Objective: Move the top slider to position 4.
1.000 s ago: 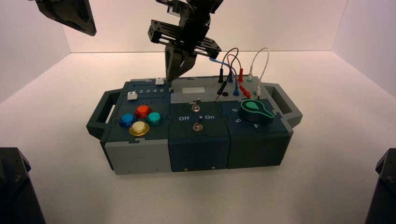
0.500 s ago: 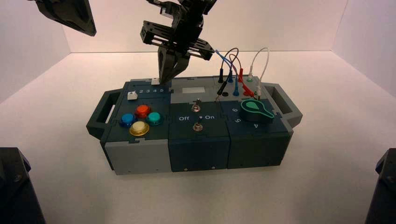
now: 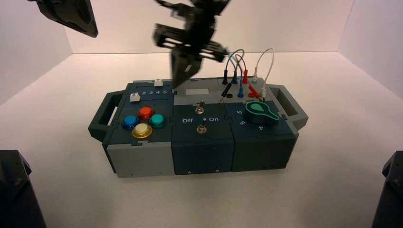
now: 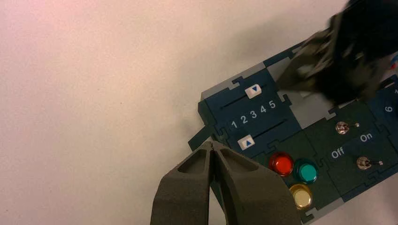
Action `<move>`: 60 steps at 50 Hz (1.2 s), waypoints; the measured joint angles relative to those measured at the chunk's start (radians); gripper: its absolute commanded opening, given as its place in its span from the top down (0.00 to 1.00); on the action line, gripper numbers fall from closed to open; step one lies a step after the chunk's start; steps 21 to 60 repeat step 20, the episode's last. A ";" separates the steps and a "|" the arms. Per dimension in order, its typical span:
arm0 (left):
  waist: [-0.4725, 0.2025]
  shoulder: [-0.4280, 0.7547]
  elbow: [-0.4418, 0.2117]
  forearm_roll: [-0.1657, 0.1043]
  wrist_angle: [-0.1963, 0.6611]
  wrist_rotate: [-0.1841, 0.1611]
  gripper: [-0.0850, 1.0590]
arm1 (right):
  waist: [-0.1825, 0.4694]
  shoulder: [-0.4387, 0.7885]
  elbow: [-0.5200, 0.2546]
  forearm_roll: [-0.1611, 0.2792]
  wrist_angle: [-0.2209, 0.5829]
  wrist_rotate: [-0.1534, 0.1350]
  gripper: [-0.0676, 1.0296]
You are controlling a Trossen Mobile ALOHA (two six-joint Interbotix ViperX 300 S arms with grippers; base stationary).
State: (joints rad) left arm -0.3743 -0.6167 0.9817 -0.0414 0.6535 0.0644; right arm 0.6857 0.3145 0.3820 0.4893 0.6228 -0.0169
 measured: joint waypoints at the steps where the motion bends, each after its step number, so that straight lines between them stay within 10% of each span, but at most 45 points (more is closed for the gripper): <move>1: 0.000 0.000 0.000 0.000 0.000 0.000 0.95 | -0.002 -0.002 0.002 0.000 0.000 0.000 0.96; 60: 0.000 0.006 0.000 -0.002 0.000 0.000 0.95 | -0.012 -0.106 0.049 0.003 0.028 0.003 0.96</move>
